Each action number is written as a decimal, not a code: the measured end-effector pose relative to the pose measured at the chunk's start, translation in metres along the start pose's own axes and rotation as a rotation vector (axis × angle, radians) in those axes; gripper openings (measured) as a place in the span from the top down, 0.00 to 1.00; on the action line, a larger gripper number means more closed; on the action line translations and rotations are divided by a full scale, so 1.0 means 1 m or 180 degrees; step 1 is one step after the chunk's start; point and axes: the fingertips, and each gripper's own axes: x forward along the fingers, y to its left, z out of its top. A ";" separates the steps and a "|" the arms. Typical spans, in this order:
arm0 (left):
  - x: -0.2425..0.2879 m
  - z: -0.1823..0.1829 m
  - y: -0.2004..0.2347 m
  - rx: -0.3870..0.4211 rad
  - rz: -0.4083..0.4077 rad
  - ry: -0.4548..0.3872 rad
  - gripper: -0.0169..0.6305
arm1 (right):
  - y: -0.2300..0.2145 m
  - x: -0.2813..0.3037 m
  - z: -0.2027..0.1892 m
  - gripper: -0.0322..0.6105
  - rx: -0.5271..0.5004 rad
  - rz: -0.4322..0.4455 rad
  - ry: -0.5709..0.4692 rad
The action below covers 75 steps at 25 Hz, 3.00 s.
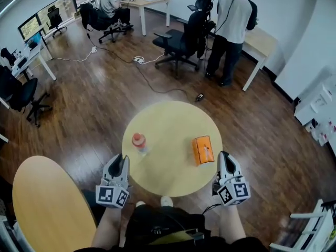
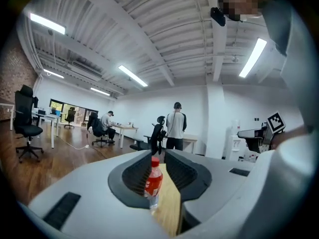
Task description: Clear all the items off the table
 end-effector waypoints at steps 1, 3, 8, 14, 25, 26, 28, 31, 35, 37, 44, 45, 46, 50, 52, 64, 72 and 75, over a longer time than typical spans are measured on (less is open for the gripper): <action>0.007 -0.010 0.000 0.0000 -0.0022 0.0081 0.79 | 0.002 0.002 -0.004 0.94 0.0007 0.0008 0.0044; 0.028 -0.028 0.005 0.0058 -0.0020 0.0212 0.68 | 0.004 0.010 -0.008 0.94 0.0029 0.0015 0.0121; 0.070 -0.071 0.012 0.0128 -0.0057 0.0556 0.52 | 0.002 0.009 -0.028 0.94 0.0190 -0.0090 0.0418; 0.099 -0.109 0.022 -0.0112 -0.0046 0.0746 0.40 | -0.006 0.006 -0.069 0.94 0.0315 -0.0133 0.0772; 0.140 -0.126 0.017 -0.0122 -0.0034 0.0599 0.45 | -0.024 -0.005 -0.093 0.94 0.0455 -0.0305 0.0940; 0.140 -0.127 0.017 -0.0114 -0.0027 0.0613 0.46 | -0.026 -0.006 -0.093 0.94 0.0451 -0.0315 0.0948; 0.142 -0.127 0.017 -0.0094 -0.0025 0.0641 0.47 | -0.029 -0.004 -0.092 0.94 0.0455 -0.0312 0.0956; 0.142 -0.128 0.016 -0.0093 -0.0054 0.0675 0.48 | -0.028 0.000 -0.090 0.94 0.0434 -0.0260 0.0962; 0.140 -0.128 0.019 -0.0192 -0.0082 0.0693 0.50 | -0.023 0.011 -0.083 0.94 0.0356 -0.0134 0.0952; 0.134 -0.124 0.020 -0.0276 -0.0064 0.0655 0.50 | -0.022 0.020 -0.080 0.94 0.0321 -0.0048 0.0912; 0.088 -0.078 0.032 -0.0327 0.0083 0.0414 0.50 | 0.019 0.074 -0.066 0.94 0.0225 0.0482 0.0736; 0.079 -0.069 0.039 -0.0299 0.0152 0.0382 0.50 | 0.032 0.087 -0.060 0.94 0.0212 0.0622 0.0693; 0.071 -0.058 0.047 -0.0263 0.0242 0.0341 0.50 | 0.048 0.100 -0.052 0.94 0.0192 0.0775 0.0649; 0.024 -0.012 0.086 -0.0144 0.0663 0.0074 0.50 | 0.122 0.144 -0.021 0.94 0.0055 0.1403 0.0521; -0.012 0.008 0.107 -0.0102 0.0827 0.0021 0.50 | 0.166 0.155 -0.016 0.94 0.0035 0.1656 0.0460; -0.282 0.061 0.221 0.0078 0.2201 -0.0237 0.50 | 0.444 0.151 -0.033 0.94 -0.0033 0.2963 0.0520; -0.467 0.066 0.230 0.0110 0.3128 -0.0330 0.50 | 0.624 0.085 -0.067 0.94 -0.0211 0.3943 0.0698; -0.543 0.061 0.216 0.0132 0.3575 -0.0328 0.50 | 0.678 0.046 -0.093 0.94 -0.0248 0.4326 0.0812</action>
